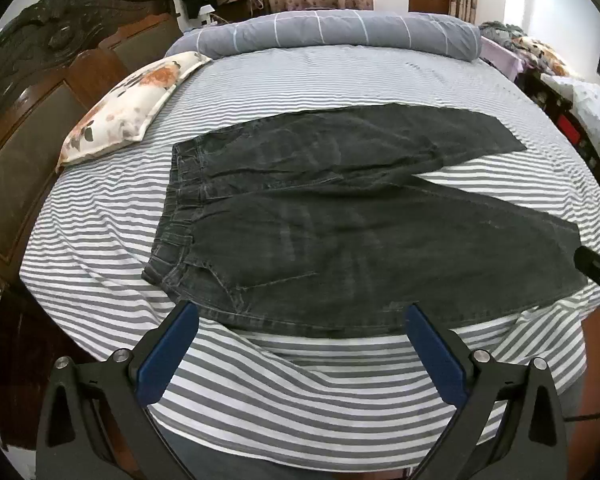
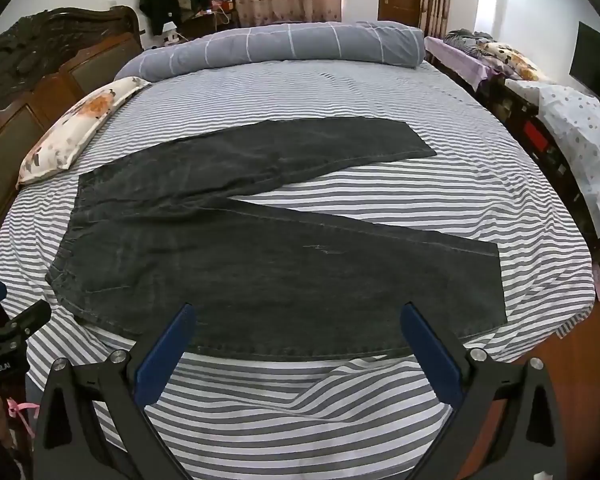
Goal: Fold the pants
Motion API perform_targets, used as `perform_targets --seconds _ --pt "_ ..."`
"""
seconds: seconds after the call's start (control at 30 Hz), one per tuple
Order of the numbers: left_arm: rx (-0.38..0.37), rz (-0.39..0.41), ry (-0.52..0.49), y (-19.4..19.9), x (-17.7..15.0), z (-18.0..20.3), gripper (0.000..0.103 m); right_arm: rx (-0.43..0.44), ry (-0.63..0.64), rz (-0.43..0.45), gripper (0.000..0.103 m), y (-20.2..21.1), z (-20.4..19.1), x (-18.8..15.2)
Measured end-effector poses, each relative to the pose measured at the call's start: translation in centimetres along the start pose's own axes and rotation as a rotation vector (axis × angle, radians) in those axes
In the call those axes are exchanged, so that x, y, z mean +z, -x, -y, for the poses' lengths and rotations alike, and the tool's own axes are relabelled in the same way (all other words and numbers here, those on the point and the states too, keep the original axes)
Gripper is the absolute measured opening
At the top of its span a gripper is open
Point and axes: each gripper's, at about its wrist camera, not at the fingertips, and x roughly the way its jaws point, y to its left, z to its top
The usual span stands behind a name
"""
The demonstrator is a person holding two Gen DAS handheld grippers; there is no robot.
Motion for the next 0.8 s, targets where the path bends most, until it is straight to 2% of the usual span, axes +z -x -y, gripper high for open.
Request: perform_targets --seconds 0.43,0.8 --pt "-0.009 0.008 -0.009 -0.5 -0.31 0.16 0.096 -0.032 0.006 0.024 0.1 0.43 0.53 0.08" --pt "-0.003 0.032 -0.034 -0.41 -0.24 0.74 0.096 0.007 -0.008 0.012 0.1 -0.1 0.93 0.13"
